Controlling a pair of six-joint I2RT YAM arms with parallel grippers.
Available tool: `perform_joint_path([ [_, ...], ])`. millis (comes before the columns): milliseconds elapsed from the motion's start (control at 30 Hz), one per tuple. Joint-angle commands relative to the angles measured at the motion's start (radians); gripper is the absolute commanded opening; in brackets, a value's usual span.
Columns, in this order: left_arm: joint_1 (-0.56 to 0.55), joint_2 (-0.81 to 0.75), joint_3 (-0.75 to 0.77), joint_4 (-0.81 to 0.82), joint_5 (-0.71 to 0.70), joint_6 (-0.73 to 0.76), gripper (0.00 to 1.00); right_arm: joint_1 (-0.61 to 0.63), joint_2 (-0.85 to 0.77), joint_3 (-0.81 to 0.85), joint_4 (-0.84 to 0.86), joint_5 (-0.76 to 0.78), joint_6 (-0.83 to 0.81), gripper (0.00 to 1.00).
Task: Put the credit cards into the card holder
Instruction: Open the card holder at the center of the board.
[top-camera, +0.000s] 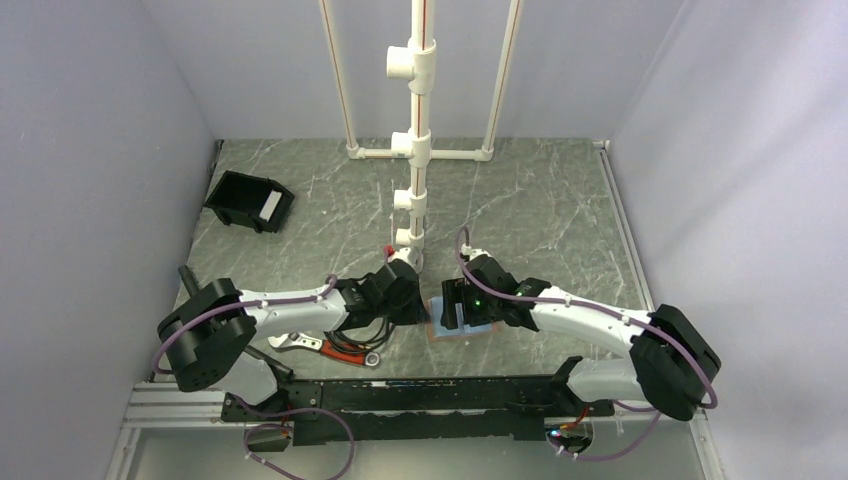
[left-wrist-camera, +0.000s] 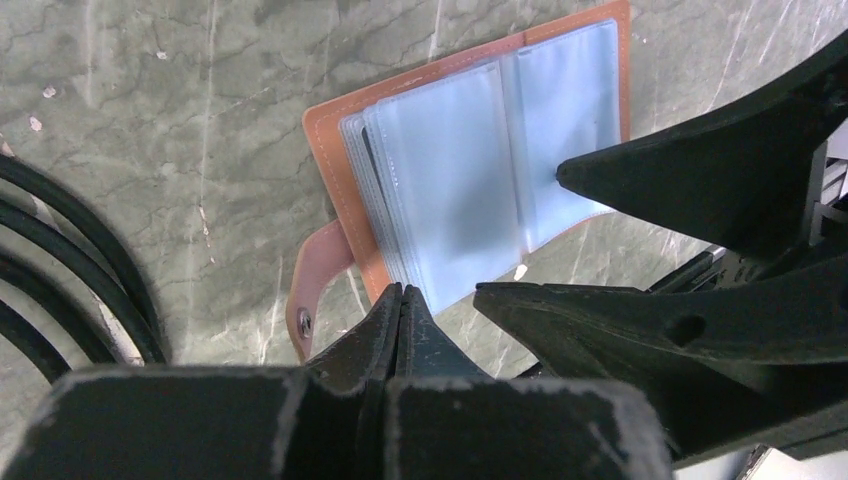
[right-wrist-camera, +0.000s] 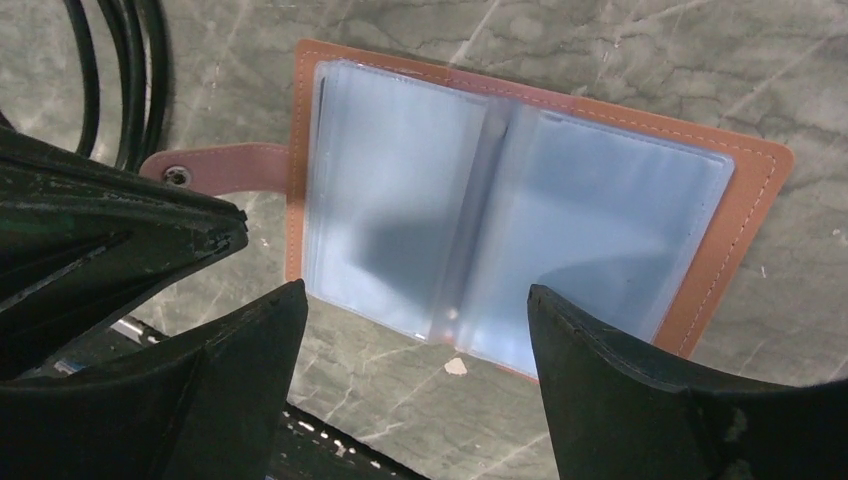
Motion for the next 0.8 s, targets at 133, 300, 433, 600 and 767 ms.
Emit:
perform_joint_path([
  [133, 0.001, 0.0, 0.001, 0.023, 0.006, -0.021, 0.0, 0.033, 0.081, 0.075, -0.01, 0.122, -0.016, 0.85],
  [300, 0.001, 0.021, -0.015, 0.036, 0.004, -0.044, 0.0, 0.075, 0.128, 0.113, -0.04, 0.191, 0.002, 0.88],
  [433, 0.0, 0.022, -0.027, 0.033, -0.012, -0.056, 0.0, 0.104, 0.152, 0.131, -0.05, 0.227, 0.021, 0.89],
  [600, 0.001, 0.017, -0.056, 0.036, -0.021, -0.08, 0.0, 0.149, 0.207, 0.162, -0.075, 0.275, 0.054, 0.95],
  [767, 0.001, 0.016, -0.067, 0.065, -0.021, -0.087, 0.0, 0.164, 0.218, 0.149, -0.068, 0.294, 0.1, 0.94],
])
